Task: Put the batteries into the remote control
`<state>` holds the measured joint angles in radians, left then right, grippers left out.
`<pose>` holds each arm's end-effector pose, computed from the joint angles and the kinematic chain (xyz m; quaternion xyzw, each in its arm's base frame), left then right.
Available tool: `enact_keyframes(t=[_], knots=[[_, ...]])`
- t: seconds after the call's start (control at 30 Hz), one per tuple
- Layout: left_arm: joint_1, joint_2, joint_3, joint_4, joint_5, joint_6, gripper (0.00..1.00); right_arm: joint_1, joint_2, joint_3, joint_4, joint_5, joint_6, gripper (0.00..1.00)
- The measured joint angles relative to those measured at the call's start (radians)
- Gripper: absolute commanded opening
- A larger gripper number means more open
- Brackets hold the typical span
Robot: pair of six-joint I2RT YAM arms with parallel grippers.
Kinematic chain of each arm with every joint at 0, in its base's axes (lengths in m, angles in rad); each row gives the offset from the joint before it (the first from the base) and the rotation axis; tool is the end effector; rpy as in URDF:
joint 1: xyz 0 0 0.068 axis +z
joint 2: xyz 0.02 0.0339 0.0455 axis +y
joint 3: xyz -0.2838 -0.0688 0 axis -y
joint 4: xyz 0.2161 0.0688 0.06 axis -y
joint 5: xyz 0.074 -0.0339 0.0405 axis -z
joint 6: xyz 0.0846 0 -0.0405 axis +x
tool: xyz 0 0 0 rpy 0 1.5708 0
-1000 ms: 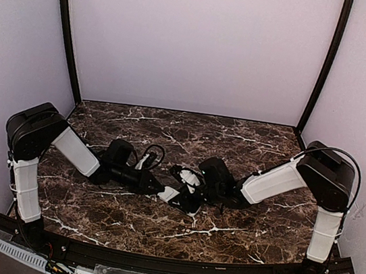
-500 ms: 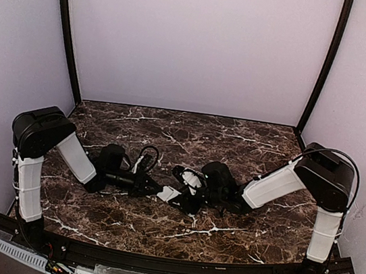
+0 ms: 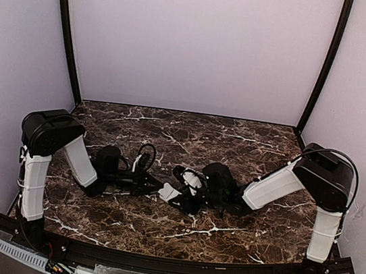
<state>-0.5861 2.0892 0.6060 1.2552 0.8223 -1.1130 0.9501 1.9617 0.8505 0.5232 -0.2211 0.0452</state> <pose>0.2719 -0.2549 0.1202 0.0531 0.7577 -0.6349 0.1415 0.2222 0.3427 0.1220 -0.4299 0.7654 0.3093 0.3657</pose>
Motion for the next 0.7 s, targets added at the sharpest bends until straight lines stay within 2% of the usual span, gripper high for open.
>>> enact_keyframes(t=[0.33,0.7], knots=[[0.000,0.003,0.017,-0.030,0.003,-0.001,0.00,0.001,0.000,-0.006,0.011,0.005,0.008,0.42],[0.000,-0.079,0.065,-0.310,-0.028,0.155,0.00,0.004,0.001,-0.014,0.031,0.013,0.017,0.41]])
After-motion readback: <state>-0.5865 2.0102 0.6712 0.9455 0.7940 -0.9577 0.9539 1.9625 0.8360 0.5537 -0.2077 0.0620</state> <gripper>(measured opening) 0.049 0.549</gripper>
